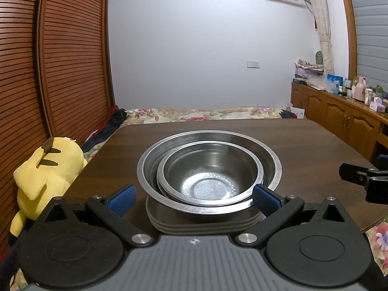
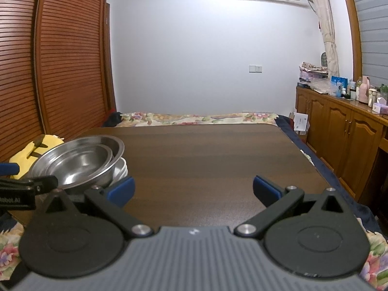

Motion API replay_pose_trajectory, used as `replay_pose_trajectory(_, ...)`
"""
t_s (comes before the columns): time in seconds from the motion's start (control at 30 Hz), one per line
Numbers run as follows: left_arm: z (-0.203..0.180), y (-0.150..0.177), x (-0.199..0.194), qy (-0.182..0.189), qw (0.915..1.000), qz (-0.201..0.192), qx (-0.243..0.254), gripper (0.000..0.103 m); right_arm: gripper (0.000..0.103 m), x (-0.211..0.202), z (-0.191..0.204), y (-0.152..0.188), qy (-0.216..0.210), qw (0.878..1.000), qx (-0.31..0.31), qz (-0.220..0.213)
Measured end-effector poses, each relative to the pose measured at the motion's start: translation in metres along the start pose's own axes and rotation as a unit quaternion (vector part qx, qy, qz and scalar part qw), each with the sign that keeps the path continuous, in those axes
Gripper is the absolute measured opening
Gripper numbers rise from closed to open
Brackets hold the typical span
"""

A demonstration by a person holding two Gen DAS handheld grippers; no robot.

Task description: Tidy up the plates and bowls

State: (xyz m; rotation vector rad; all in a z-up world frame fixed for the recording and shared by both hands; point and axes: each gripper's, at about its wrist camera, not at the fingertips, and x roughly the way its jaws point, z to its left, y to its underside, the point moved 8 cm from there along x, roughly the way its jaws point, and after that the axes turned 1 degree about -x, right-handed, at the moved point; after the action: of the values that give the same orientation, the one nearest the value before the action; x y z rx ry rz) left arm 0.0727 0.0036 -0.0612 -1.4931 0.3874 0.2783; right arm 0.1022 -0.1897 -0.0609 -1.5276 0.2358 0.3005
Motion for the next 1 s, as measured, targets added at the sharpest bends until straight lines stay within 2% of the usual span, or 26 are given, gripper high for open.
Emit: replay_pose_trajectory(1.0,0.0034,-0.0005,-0.0025,-0.003,1.0000,-0.002,-0.004,0.103,0.103,-0.0002,-0.0032,0.0004,0.003,1.000,0.006,0.002)
